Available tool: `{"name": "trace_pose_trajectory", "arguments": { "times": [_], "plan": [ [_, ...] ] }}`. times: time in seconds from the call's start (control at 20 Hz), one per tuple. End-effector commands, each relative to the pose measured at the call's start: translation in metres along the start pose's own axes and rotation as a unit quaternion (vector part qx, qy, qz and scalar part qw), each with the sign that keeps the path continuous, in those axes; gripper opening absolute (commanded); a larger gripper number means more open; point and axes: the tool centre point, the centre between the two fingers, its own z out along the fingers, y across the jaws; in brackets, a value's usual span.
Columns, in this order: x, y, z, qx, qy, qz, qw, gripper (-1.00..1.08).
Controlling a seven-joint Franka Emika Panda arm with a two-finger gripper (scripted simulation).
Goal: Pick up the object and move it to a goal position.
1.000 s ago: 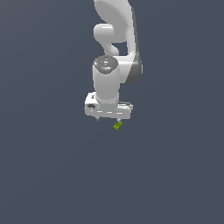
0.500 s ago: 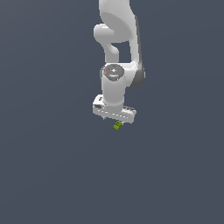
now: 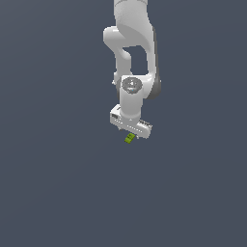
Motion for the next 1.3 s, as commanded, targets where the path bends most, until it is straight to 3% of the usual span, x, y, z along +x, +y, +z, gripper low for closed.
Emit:
{"name": "trace_pose_trajectory", "arguments": {
  "times": [0.0,0.75,1.25],
  "plan": [
    [-0.006,0.0,0.006,0.0,0.001,0.019,0.9998,1.0],
    [-0.016,-0.001,0.02,0.0,0.002,0.048,0.9988,1.0],
    [-0.016,0.0,0.06,0.0,0.002,0.05,0.9988,1.0]
  ]
}}
